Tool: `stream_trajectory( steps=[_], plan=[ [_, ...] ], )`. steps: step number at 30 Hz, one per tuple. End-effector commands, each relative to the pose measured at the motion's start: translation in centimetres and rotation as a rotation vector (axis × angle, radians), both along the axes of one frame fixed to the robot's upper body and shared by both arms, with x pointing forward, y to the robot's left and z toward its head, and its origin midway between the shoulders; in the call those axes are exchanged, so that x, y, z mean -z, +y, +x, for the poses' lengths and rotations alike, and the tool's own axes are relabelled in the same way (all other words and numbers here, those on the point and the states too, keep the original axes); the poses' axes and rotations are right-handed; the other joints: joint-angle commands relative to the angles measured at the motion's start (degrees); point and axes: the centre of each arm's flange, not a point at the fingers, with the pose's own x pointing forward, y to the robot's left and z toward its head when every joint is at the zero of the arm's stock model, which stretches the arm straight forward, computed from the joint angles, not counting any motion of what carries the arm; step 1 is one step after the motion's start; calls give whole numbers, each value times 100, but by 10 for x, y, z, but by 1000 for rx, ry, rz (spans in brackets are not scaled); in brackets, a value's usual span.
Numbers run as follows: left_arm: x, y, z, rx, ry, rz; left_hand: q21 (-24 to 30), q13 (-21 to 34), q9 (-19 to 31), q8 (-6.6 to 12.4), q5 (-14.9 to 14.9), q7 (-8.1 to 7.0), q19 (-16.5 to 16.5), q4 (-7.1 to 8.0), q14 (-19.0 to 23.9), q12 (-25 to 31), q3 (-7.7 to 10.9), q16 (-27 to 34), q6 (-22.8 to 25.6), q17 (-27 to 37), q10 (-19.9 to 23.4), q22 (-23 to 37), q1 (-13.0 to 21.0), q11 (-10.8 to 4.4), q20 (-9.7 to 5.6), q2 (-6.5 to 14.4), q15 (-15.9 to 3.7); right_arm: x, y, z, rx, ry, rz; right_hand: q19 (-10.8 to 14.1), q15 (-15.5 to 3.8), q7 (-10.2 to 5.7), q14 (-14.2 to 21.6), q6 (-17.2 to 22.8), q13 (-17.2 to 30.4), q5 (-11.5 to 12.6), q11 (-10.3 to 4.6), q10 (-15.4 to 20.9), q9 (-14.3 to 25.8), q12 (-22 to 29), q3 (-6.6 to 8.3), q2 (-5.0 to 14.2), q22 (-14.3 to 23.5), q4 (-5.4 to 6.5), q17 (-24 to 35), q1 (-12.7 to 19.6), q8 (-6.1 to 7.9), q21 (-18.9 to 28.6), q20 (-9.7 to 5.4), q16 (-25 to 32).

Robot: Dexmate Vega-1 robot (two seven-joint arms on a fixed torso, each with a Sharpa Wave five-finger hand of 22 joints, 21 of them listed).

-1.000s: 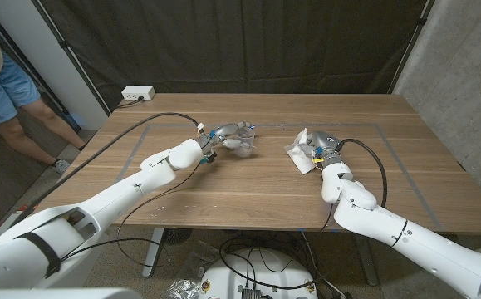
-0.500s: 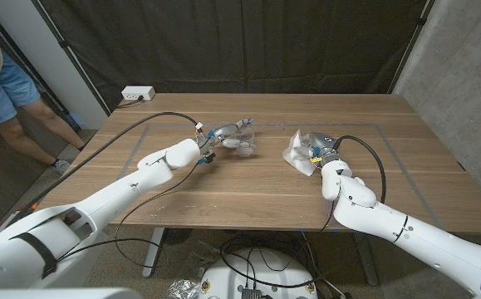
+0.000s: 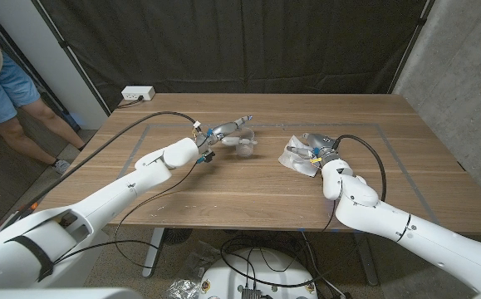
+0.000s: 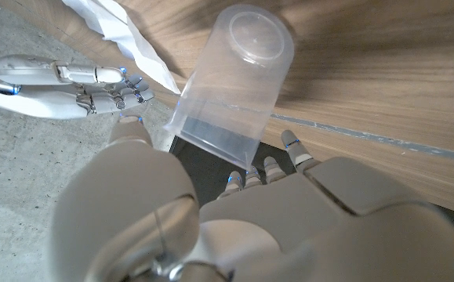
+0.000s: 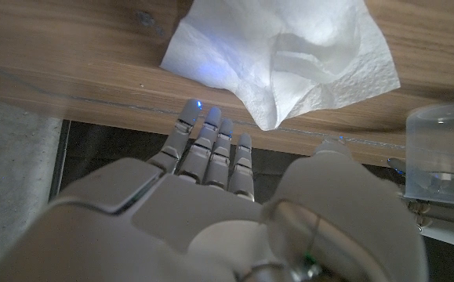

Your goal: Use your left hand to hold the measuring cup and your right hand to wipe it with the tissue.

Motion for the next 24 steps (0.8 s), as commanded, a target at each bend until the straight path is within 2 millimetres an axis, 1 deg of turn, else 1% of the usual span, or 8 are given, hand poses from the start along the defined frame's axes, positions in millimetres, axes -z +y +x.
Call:
stream_trajectory(
  steps=[1, 7, 8, 15, 17, 19, 21, 24],
  plan=[
    [-4, 8, -9, 28, -8, -75, -21, 18, 21, -15, 45, -64, -730, 31, -72, -8, -39, 35, -1098, 14, -357, 23, -108, 35, -12, 0, 8, 2, -4, -5, -117, -80, 148, -197, 71, 1, -155, -43, -54, -18, 46, -77, 7, 40, -33, 91, 1, 107, -19, -187, 55, -153, 73, -82],
    [-4, 14, -12, 44, 1, -136, -27, 16, 22, 5, 55, -196, -751, 198, -99, 35, -152, 82, -1046, 25, -382, 40, -398, 36, -24, 31, 23, 8, -9, -7, -223, -167, 294, -519, 201, -18, -390, -35, -173, -100, 121, -152, 4, 65, -71, 352, -9, 242, -85, -587, 65, -457, 83, -204],
    [-4, 16, -13, 46, 0, -145, -40, 16, 22, 3, 55, -202, -784, 217, -105, 38, -164, 85, -1051, 26, -387, 41, -430, 37, -13, 35, 23, 8, -9, -7, -237, -179, 312, -560, 212, -29, -442, -55, -195, -110, 61, -216, 2, 51, -77, 374, -11, 240, -102, -634, 60, -510, 67, -230],
    [-5, 26, -18, 101, 37, -230, -75, 8, 22, -40, 62, -360, -871, 439, -309, 38, -290, 69, -1177, 31, -537, 55, -796, 76, -17, 121, 52, 9, -14, -5, -393, -201, 433, -826, 179, -43, -915, -431, -312, -131, 36, -602, -9, -10, -94, 467, -13, 197, -237, -835, -12, -838, -41, -408],
    [-7, 30, -23, 110, 21, -256, -92, 4, 21, -54, 61, -408, -913, 482, -345, 37, -313, 70, -1224, 30, -572, 56, -865, 75, -21, 143, 55, 9, -16, -4, -445, -194, 465, -857, 176, -50, -1046, -579, -345, -135, -13, -767, -12, -31, -114, 462, -13, 185, -290, -905, -24, -930, -54, -431],
    [-8, 32, -25, 117, 19, -268, -109, -1, 20, -83, 61, -448, -952, 534, -396, 23, -345, 71, -1326, 27, -655, 57, -951, 53, -32, 168, 51, 9, -17, -3, -466, -195, 479, -904, 182, -68, -1237, -661, -372, -134, 37, -885, -16, -33, -128, 452, -13, 167, -345, -954, -16, -1022, -109, -472],
    [-10, 36, -28, 133, 13, -294, -128, -7, 19, -109, 62, -494, -995, 570, -449, 17, -372, 67, -1436, 23, -715, 57, -1014, 58, -33, 183, 39, 8, -19, -3, -496, -199, 518, -937, 158, -72, -1382, -790, -398, -131, 10, -1060, -22, -53, -142, 438, -14, 143, -408, -994, -19, -1115, -134, -482],
    [-12, 40, -32, 145, 3, -314, -152, -12, 18, -124, 63, -523, -1049, 595, -512, 0, -393, 57, -1520, 19, -801, 56, -1060, 51, -38, 194, 42, 7, -23, -4, -511, -216, 553, -974, 194, -51, -1510, -905, -416, -134, 14, -1141, -27, -43, -172, 399, -15, 128, -459, -1044, -29, -1196, -107, -490]
  ],
)
